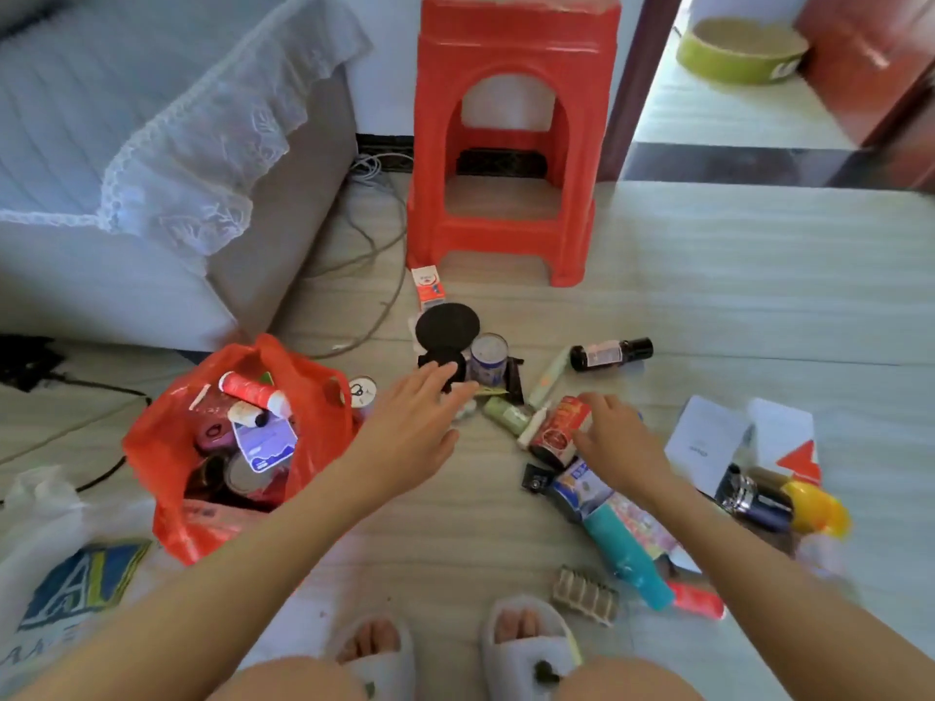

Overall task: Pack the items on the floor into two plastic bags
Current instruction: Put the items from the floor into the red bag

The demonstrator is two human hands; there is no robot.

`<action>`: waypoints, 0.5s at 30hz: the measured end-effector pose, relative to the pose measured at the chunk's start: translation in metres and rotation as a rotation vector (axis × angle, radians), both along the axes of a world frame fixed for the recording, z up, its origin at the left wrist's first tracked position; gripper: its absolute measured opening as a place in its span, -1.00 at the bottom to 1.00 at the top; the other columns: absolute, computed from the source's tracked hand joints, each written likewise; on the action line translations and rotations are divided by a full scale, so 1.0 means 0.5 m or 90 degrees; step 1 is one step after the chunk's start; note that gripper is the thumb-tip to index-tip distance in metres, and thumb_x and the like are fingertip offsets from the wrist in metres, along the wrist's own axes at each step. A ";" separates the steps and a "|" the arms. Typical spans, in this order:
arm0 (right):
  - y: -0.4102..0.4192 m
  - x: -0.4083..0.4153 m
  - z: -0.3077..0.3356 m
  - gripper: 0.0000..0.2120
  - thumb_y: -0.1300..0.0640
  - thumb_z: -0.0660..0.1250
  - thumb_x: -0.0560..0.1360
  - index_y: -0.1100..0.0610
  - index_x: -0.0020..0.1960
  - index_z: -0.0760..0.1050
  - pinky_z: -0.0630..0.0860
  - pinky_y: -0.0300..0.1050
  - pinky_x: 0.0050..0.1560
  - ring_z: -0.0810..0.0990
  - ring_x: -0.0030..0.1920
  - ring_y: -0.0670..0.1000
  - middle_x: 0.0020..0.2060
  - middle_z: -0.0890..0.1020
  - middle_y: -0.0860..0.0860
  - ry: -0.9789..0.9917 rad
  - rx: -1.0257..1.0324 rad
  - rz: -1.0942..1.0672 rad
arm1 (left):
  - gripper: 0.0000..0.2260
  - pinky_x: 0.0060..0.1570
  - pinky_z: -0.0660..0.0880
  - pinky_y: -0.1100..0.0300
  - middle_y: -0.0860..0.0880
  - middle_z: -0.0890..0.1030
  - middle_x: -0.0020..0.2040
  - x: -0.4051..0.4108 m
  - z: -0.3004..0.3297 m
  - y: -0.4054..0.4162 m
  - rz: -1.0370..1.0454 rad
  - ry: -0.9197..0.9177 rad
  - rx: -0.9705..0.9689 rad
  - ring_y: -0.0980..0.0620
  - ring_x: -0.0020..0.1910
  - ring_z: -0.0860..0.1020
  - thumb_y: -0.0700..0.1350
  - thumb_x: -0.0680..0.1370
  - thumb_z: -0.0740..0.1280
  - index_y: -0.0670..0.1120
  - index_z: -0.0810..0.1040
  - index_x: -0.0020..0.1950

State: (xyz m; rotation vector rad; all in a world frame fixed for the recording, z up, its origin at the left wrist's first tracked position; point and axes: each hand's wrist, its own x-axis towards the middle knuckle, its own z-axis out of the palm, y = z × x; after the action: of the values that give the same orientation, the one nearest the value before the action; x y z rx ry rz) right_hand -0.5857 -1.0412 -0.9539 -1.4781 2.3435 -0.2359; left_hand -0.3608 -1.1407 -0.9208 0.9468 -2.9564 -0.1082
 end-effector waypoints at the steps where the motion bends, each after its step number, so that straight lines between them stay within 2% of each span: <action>1: 0.007 -0.012 -0.027 -0.56 0.05 0.20 0.54 0.11 0.38 0.24 0.44 0.07 0.17 0.41 0.26 0.13 0.29 0.40 0.12 -0.013 0.019 -0.011 | -0.47 0.04 0.52 -0.07 -0.24 0.51 0.24 -0.024 -0.028 0.006 -0.009 -0.013 0.030 -0.26 0.17 0.52 -0.11 0.31 0.46 -0.12 0.46 0.27; 4: 0.023 -0.037 -0.112 -0.58 0.00 0.23 0.53 0.16 0.31 0.29 0.44 0.01 0.11 0.42 0.22 0.14 0.27 0.41 0.14 -0.009 0.083 -0.026 | -0.49 0.33 0.26 0.01 -0.15 0.20 0.48 -0.081 -0.126 0.020 -0.020 -0.073 0.121 -0.15 0.45 0.20 -0.06 0.52 0.25 -0.06 0.21 0.45; 7: 0.036 -0.048 -0.196 -0.43 -0.16 0.28 0.46 0.16 0.32 0.28 0.41 -0.01 0.15 0.37 0.25 0.13 0.26 0.39 0.11 -0.005 0.127 -0.043 | -0.49 0.40 0.09 0.07 -0.08 0.04 0.52 -0.109 -0.221 0.028 0.000 -0.120 0.201 -0.05 0.50 0.03 -0.04 0.58 0.14 0.00 0.05 0.50; 9: 0.039 -0.047 -0.242 -0.28 -0.22 0.34 0.39 0.17 0.37 0.23 0.35 -0.02 0.23 0.33 0.28 0.14 0.31 0.33 0.12 -0.014 0.147 -0.054 | -0.49 0.43 0.08 0.06 -0.08 0.01 0.53 -0.120 -0.276 0.032 0.000 -0.135 0.239 -0.05 0.50 0.01 -0.04 0.59 0.13 0.00 0.03 0.50; 12: 0.039 -0.041 -0.288 -0.13 -0.18 0.45 0.30 0.25 0.39 0.18 0.30 0.02 0.27 0.31 0.27 0.22 0.32 0.28 0.22 -0.027 0.125 -0.079 | -0.48 0.42 0.13 0.05 -0.09 0.05 0.52 -0.145 -0.331 0.023 0.013 -0.149 0.284 -0.06 0.49 0.04 -0.02 0.59 0.13 -0.03 0.03 0.50; 15: 0.047 -0.038 -0.313 -0.04 -0.15 0.48 0.28 0.27 0.45 0.09 0.28 0.07 0.30 0.26 0.29 0.25 0.32 0.25 0.28 -0.043 0.116 -0.097 | -0.47 0.36 0.26 0.02 -0.16 0.22 0.44 -0.192 -0.361 0.004 -0.005 -0.074 0.292 -0.11 0.43 0.19 -0.03 0.56 0.19 -0.11 0.11 0.49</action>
State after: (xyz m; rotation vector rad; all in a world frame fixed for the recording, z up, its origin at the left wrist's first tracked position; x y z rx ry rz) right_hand -0.6047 -1.0179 -1.1105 -1.1915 2.3563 -0.1050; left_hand -0.4567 -1.1385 -1.1011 1.0086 -3.1029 -0.7839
